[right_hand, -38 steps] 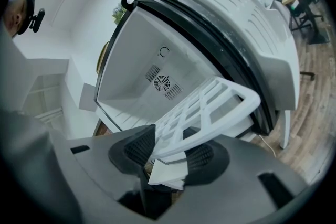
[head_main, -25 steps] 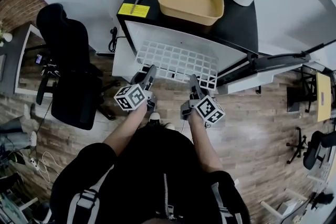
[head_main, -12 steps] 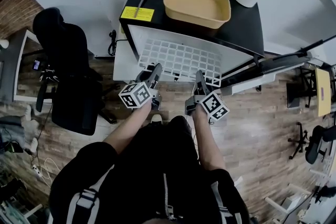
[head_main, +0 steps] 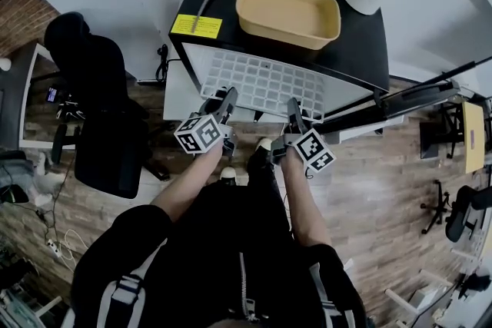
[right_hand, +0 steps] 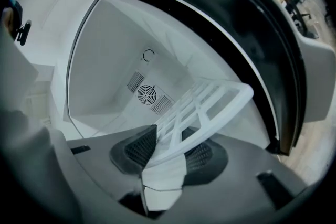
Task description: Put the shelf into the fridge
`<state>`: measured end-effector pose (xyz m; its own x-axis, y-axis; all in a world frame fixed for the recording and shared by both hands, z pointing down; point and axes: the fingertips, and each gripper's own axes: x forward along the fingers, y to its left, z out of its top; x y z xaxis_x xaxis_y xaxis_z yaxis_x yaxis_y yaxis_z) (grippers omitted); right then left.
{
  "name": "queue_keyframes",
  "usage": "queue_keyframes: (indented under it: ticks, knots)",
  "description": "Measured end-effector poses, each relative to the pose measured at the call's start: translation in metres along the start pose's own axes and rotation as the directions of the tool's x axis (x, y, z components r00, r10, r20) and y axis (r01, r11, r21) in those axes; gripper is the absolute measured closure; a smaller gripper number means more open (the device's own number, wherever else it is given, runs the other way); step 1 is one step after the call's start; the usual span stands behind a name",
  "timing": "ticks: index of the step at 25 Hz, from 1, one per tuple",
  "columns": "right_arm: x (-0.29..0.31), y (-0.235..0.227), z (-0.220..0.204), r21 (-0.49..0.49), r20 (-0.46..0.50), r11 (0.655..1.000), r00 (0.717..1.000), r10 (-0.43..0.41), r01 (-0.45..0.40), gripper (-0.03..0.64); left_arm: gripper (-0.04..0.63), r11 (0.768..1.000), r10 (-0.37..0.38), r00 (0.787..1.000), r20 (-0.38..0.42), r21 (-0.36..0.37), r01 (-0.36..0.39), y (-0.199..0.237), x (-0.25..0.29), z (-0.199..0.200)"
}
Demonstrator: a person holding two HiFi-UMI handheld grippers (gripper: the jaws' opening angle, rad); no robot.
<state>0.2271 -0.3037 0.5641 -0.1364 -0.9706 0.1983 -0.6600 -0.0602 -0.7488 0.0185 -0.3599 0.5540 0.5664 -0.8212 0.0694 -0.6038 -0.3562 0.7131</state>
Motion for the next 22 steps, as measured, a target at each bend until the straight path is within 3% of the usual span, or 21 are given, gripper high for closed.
queue_keyframes:
  ticks: [22]
  knots:
    - [0.036, -0.007, 0.015, 0.009, 0.03, 1.0, 1.0, -0.01, 0.01, 0.459, 0.434, 1.0, 0.03, 0.999, 0.044, -0.003, -0.03, 0.01, 0.036, 0.009]
